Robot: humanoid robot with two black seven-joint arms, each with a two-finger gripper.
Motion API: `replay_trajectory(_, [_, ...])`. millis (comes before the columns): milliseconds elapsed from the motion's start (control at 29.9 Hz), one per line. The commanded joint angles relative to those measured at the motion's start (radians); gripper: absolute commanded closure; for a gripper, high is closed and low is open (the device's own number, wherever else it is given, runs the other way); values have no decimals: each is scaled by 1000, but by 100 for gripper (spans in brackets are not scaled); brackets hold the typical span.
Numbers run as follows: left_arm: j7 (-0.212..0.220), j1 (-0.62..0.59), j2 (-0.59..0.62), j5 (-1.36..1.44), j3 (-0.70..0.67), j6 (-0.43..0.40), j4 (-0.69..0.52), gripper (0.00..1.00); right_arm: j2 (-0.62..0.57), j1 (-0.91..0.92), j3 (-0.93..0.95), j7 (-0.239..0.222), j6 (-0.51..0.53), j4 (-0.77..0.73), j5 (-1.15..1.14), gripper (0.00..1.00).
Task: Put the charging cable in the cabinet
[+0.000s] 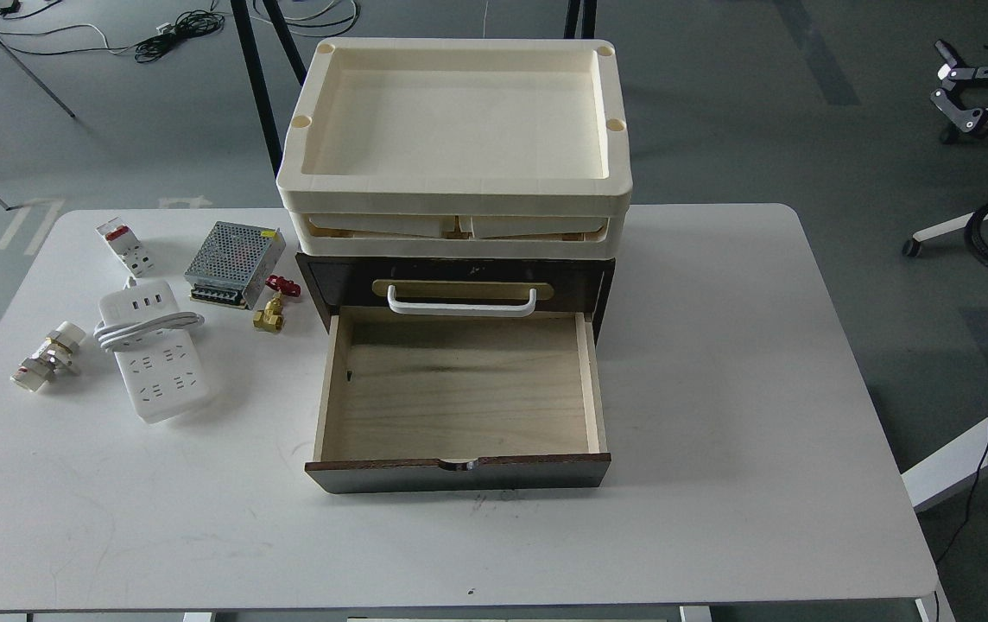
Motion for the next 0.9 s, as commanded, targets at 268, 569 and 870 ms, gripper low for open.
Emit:
replay_trajectory(268, [0,-23,405,883,101,0,-557,1,3,-45,18,7,0,-1,2,0])
replay_trajectory(569, [0,-16,379,1608,483,27,-563,1,2,-71,23,13,0,-1,2,0])
replay_trajectory(870, [0,21,230,1647,716,380,-441,1,14,-85,23,16,0,-3,2,0])
